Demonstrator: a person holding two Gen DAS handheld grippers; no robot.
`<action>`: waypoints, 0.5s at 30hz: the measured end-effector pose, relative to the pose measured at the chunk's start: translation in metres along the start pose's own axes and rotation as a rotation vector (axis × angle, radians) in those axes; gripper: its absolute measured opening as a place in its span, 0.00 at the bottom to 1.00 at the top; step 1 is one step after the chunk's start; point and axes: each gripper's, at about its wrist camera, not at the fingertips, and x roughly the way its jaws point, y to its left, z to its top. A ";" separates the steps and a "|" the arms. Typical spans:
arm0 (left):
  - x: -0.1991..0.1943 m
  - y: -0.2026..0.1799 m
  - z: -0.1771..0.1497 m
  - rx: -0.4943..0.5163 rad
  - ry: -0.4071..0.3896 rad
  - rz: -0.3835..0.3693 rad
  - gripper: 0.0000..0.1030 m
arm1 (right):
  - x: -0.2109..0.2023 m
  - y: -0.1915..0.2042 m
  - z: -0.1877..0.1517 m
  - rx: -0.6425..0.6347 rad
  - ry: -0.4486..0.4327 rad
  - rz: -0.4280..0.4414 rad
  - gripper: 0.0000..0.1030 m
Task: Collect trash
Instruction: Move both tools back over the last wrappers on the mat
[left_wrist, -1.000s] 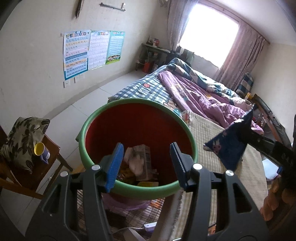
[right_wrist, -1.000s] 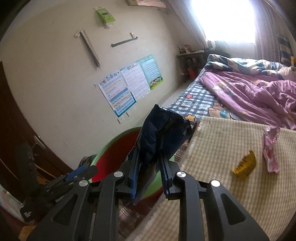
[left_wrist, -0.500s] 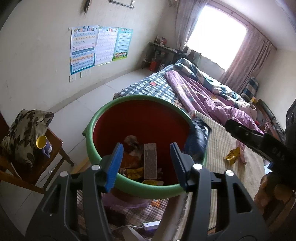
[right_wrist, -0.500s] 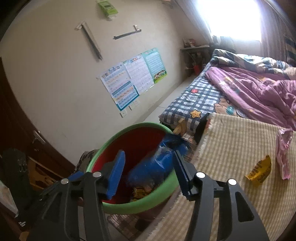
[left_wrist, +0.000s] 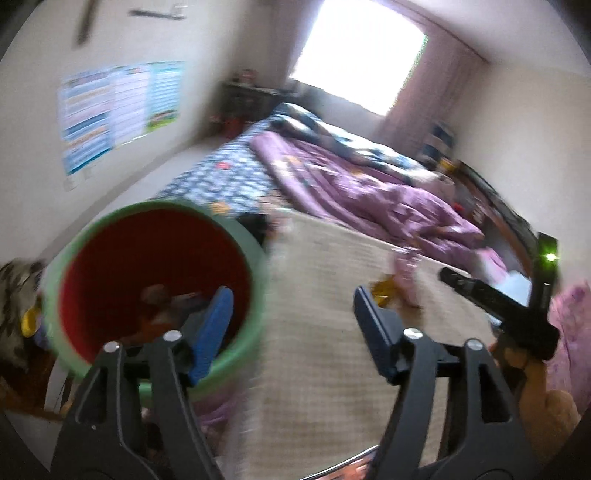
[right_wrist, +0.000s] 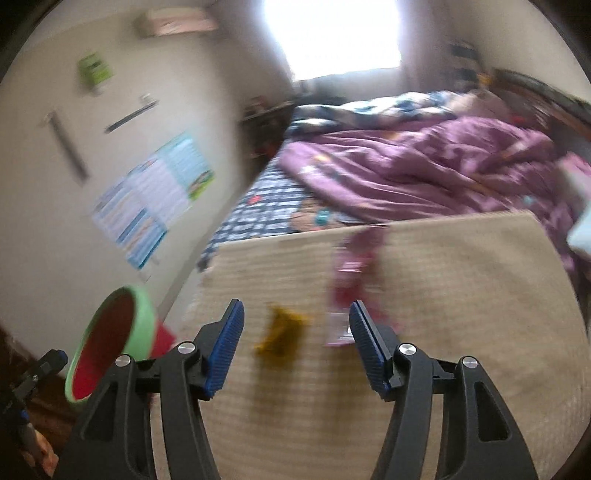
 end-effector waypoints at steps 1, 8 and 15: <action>0.010 -0.016 0.003 0.032 0.002 -0.029 0.69 | -0.003 -0.010 0.001 0.016 -0.005 -0.011 0.56; 0.109 -0.087 0.001 0.193 0.151 -0.109 0.71 | -0.026 -0.069 0.003 0.091 -0.023 -0.059 0.56; 0.179 -0.093 -0.019 0.127 0.297 -0.082 0.64 | -0.032 -0.094 0.004 0.098 -0.007 -0.057 0.57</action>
